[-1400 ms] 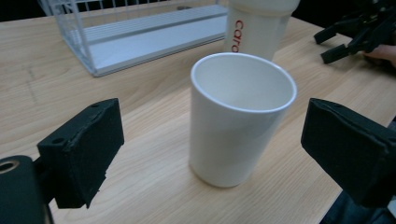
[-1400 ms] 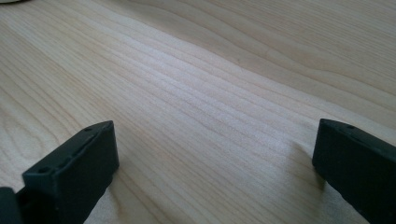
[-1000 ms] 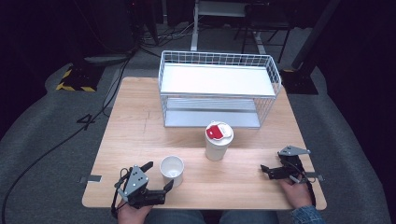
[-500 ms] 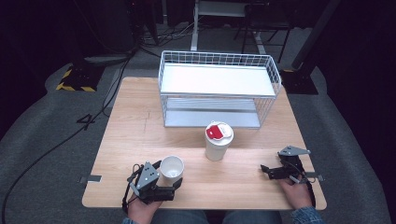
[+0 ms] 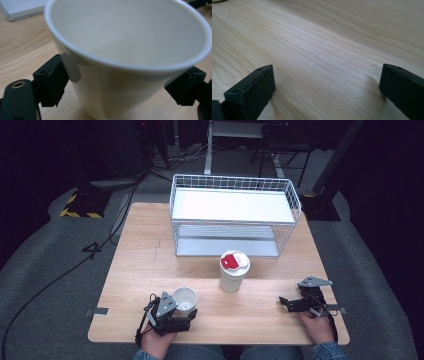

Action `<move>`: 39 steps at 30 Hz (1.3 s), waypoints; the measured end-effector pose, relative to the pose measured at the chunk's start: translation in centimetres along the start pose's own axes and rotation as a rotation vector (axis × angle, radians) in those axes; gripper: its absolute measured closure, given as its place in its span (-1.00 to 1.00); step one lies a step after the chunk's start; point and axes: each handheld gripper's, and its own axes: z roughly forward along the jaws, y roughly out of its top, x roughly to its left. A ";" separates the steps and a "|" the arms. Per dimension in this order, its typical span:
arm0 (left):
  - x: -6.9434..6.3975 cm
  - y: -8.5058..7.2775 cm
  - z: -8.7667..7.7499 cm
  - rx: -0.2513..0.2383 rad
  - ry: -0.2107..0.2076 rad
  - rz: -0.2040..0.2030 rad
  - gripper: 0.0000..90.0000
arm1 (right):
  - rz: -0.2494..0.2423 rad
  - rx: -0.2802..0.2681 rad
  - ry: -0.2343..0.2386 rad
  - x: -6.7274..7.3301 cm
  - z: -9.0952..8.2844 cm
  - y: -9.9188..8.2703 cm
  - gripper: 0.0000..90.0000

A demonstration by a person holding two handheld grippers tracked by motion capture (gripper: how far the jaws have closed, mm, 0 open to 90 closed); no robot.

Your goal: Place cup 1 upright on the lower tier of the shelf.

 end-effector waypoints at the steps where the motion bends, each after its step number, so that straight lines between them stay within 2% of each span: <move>1: -0.1 -0.1 0.0 0.000 0.010 0.006 -0.58 | 0.000 0.000 0.000 0.0 0.0 0.0 -0.99; 3: -0.1 -0.1 -0.1 -0.001 0.012 0.007 -0.53 | 0.000 0.000 0.000 0.0 0.0 0.0 -0.99; 15: -0.2 -0.1 -0.3 -0.014 0.033 0.015 -0.51 | 0.000 0.000 0.000 0.0 0.0 0.0 -0.99; 20: -0.2 0.3 -0.6 -0.015 0.023 -0.001 -0.51 | 0.000 0.001 -0.002 0.0 0.0 0.0 -0.99; 23: -0.2 0.6 -0.8 -0.018 0.024 0.008 -0.51 | 0.000 0.000 0.000 0.0 0.0 0.0 -0.99; 29: 0.1 1.6 -1.4 -0.020 0.025 0.001 -0.51 | 0.005 0.000 -0.009 0.1 0.0 0.0 -0.99; 36: 0.5 3.0 -1.7 -0.025 0.030 0.015 -0.51 | 0.005 0.000 -0.009 0.1 0.0 0.0 -0.99; 39: 0.8 3.7 -1.8 -0.015 0.046 0.010 -0.51 | 0.005 0.000 -0.009 0.1 0.0 0.0 -0.99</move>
